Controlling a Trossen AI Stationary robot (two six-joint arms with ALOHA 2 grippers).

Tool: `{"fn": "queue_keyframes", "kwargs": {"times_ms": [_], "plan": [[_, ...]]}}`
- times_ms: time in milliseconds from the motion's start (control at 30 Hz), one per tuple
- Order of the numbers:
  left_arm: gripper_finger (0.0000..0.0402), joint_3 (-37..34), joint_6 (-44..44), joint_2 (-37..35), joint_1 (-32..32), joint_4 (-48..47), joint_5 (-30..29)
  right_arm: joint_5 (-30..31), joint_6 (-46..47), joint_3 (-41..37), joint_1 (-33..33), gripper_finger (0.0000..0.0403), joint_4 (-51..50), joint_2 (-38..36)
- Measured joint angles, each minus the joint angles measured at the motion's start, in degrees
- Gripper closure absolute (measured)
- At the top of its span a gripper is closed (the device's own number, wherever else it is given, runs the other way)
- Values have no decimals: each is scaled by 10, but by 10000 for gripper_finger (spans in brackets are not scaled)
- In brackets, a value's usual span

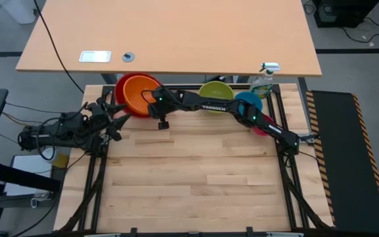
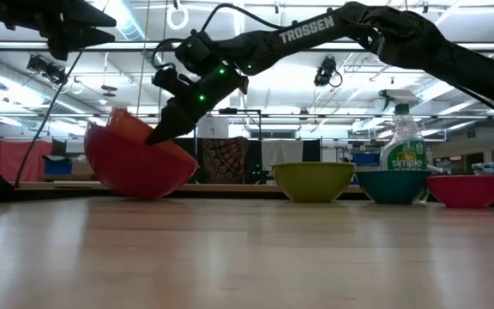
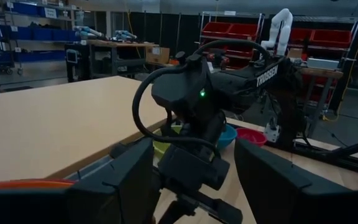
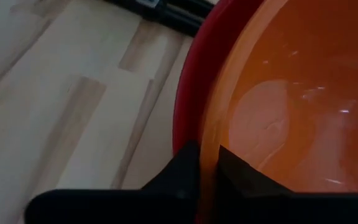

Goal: Nest bowls inside each other
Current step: Stack the orange bowl on top of the red bowl, then stack the green bowl on top of the orange bowl

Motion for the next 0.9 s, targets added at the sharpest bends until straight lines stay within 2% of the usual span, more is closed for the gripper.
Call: {"fn": "queue_keyframes", "kwargs": {"times_ms": [300, 400, 767, 900], "plan": [[173, 0, -1, 0, 0, -3, 0, 12, -1, 1, 0, 257, 1, 0], [173, 0, -1, 0, 0, -4, 0, 13, -1, 1, 0, 233, 9, 0], [173, 0, -2, 0, 0, -7, 0, 13, -1, 1, 0, 222, 22, 0], [173, 0, -2, 0, 0, -7, 0, 35, -1, 0, 0, 222, 35, -3]]}}
